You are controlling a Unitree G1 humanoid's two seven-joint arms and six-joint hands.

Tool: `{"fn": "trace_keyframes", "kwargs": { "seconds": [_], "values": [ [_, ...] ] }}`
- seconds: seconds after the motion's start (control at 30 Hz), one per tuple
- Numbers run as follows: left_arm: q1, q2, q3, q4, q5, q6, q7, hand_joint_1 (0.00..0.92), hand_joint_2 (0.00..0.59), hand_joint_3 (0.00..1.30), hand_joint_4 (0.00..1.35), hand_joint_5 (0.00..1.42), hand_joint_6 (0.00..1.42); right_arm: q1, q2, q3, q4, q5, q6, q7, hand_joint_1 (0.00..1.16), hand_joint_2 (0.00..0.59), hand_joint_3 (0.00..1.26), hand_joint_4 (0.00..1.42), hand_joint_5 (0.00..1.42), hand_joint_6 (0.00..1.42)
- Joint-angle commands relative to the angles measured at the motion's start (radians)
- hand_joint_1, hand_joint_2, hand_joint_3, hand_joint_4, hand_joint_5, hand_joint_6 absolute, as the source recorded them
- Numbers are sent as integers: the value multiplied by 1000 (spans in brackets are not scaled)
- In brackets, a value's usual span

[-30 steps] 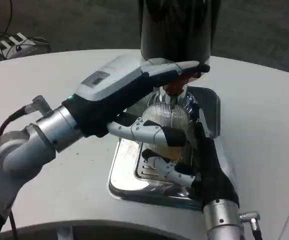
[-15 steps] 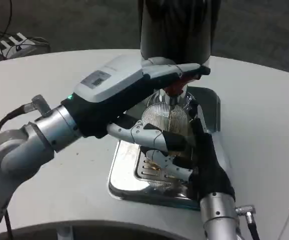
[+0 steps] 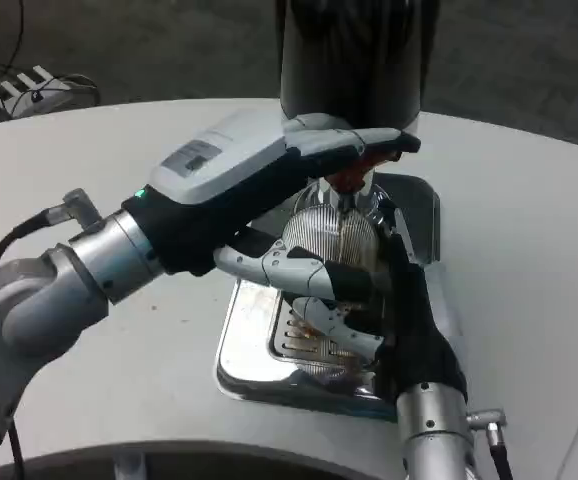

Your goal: Grasp the cup under the faucet to collect the drink, then remove the cup.

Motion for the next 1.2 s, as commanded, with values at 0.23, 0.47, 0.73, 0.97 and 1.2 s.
{"fn": "trace_keyframes", "kwargs": {
  "seconds": [0.23, 0.47, 0.73, 0.97, 1.2],
  "values": [
    [56, 25, -30, 29, 37, 28, -59, 0, 55, 210, 231, 284, 106, -34, 27, 13, 49, 11, -16, -10, 877, 173, 52, 139, 155, 226],
    [57, 29, -27, 31, 31, 29, -61, 0, 55, 210, 231, 284, 106, -50, 31, 16, 74, 19, -24, -13, 887, 174, 52, 139, 147, 228],
    [60, 34, -27, 29, 27, 29, -63, 0, 55, 210, 231, 284, 106, -64, 34, 25, 85, 21, -22, -14, 874, 187, 52, 139, 145, 231],
    [64, 37, -24, 27, 19, 33, -64, 0, 55, 210, 231, 284, 106, -76, 41, 27, 98, 16, -7, -43, 872, 186, 77, 145, 154, 242],
    [63, 38, -27, 25, 11, 35, -67, 0, 56, 210, 232, 284, 97, -48, 37, 35, 66, -3, 4, -86, 945, 203, 204, 329, 374, 464]
  ]
}}
